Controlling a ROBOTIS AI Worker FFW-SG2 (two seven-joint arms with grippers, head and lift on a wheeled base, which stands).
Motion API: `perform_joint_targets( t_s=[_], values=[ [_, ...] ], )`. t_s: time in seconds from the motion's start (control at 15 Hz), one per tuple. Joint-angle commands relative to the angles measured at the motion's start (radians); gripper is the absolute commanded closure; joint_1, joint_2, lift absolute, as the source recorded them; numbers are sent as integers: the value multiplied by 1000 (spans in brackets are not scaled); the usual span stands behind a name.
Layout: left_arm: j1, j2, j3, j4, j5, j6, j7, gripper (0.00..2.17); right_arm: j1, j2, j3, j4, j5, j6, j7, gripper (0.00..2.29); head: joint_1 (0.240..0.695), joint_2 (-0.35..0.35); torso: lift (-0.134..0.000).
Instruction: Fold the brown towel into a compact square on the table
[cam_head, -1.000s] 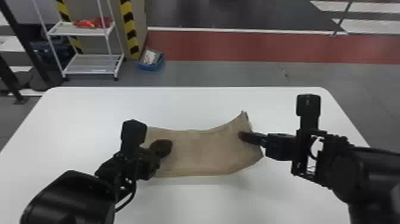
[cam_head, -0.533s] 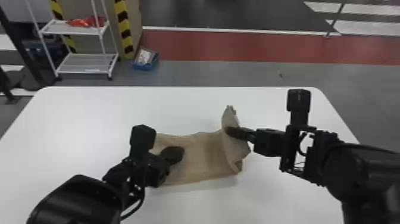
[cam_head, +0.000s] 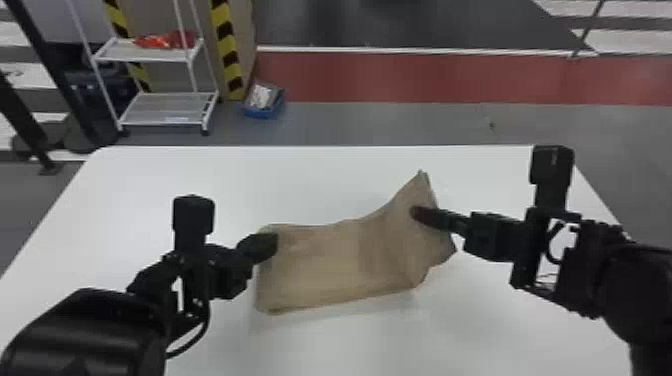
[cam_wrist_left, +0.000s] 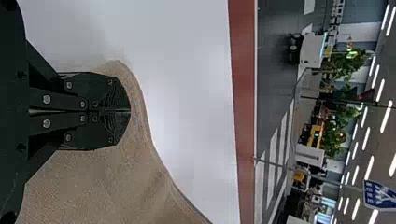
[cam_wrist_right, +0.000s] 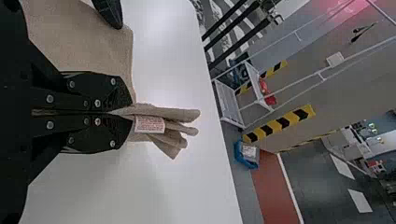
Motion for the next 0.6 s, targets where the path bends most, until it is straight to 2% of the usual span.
perform_joint_targets(
  t_s=[0.0,0.27,0.53],
  values=[
    [-2,2,-1,45,-19,-2,-11,2098,-11,1,-5,2,3,0,0,1315,695,12,-124],
    [-26,-7,-50,102,-58,-26,-2,2098,-6,1,-11,-19,-57,65,0,1318,695,16,-124],
    [-65,-16,-116,134,-62,-23,12,2132,-15,1,38,-53,-81,101,-5,1318,695,9,-124]
  ],
)
